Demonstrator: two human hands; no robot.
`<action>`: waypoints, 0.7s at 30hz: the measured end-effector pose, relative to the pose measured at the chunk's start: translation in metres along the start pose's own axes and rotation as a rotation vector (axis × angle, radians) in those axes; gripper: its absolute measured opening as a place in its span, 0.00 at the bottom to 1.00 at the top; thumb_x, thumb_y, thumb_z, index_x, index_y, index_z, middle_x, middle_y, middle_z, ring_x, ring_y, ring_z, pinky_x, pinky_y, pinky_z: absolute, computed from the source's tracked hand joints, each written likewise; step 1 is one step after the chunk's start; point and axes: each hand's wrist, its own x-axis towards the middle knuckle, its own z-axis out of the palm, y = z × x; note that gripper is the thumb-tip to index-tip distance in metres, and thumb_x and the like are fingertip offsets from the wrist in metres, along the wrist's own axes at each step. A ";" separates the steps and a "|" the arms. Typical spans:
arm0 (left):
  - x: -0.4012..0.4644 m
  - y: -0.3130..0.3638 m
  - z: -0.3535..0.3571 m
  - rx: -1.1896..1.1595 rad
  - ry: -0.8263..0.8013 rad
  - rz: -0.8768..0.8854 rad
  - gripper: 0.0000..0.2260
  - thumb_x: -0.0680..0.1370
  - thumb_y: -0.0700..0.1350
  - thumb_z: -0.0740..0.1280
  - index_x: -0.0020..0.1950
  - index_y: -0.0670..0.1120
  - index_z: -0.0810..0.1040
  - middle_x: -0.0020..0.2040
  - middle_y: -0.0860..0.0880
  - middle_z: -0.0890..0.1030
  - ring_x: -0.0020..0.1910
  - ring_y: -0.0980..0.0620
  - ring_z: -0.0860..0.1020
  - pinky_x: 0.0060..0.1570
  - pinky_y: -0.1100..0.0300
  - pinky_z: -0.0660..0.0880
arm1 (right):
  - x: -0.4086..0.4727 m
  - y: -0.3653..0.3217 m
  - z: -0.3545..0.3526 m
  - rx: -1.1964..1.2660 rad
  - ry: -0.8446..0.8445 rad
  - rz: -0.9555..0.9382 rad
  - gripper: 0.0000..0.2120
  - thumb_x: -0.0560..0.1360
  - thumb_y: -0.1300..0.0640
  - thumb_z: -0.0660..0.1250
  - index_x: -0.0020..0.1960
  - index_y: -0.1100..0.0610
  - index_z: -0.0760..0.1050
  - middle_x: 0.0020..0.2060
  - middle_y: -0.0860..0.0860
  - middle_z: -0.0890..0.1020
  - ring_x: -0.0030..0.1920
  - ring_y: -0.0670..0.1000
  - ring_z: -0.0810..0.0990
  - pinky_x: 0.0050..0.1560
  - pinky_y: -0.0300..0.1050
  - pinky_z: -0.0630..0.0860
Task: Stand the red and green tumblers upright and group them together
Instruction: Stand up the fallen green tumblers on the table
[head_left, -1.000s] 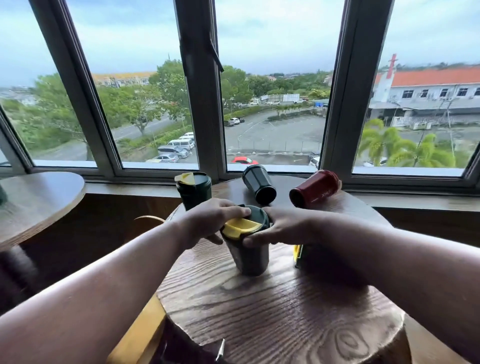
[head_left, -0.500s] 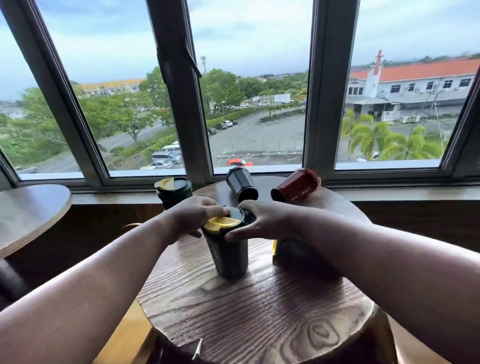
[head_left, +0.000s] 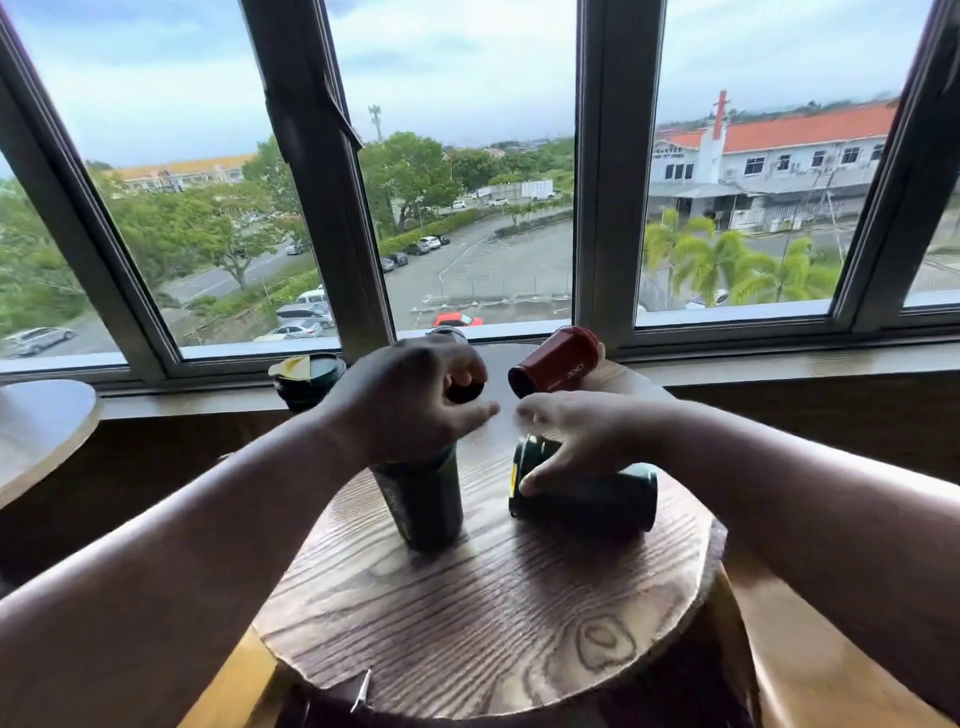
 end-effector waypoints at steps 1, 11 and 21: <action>0.002 0.011 0.003 0.060 -0.069 0.056 0.17 0.71 0.65 0.67 0.55 0.57 0.79 0.51 0.58 0.80 0.48 0.56 0.79 0.49 0.55 0.78 | -0.004 0.006 -0.001 -0.021 -0.027 0.030 0.48 0.59 0.30 0.73 0.73 0.49 0.63 0.68 0.48 0.72 0.67 0.51 0.72 0.67 0.50 0.71; 0.028 0.056 0.056 0.533 -0.531 0.186 0.32 0.63 0.72 0.70 0.61 0.55 0.74 0.53 0.56 0.78 0.53 0.52 0.78 0.49 0.52 0.77 | -0.019 0.044 0.012 0.040 -0.098 0.154 0.47 0.54 0.34 0.78 0.69 0.47 0.67 0.57 0.43 0.78 0.56 0.48 0.77 0.57 0.44 0.76; 0.030 0.063 0.071 0.592 -0.501 0.185 0.26 0.65 0.62 0.73 0.57 0.53 0.70 0.51 0.54 0.78 0.52 0.51 0.78 0.49 0.53 0.65 | -0.028 0.055 0.035 0.223 0.024 0.086 0.29 0.60 0.43 0.79 0.55 0.49 0.72 0.47 0.45 0.77 0.46 0.46 0.79 0.34 0.39 0.76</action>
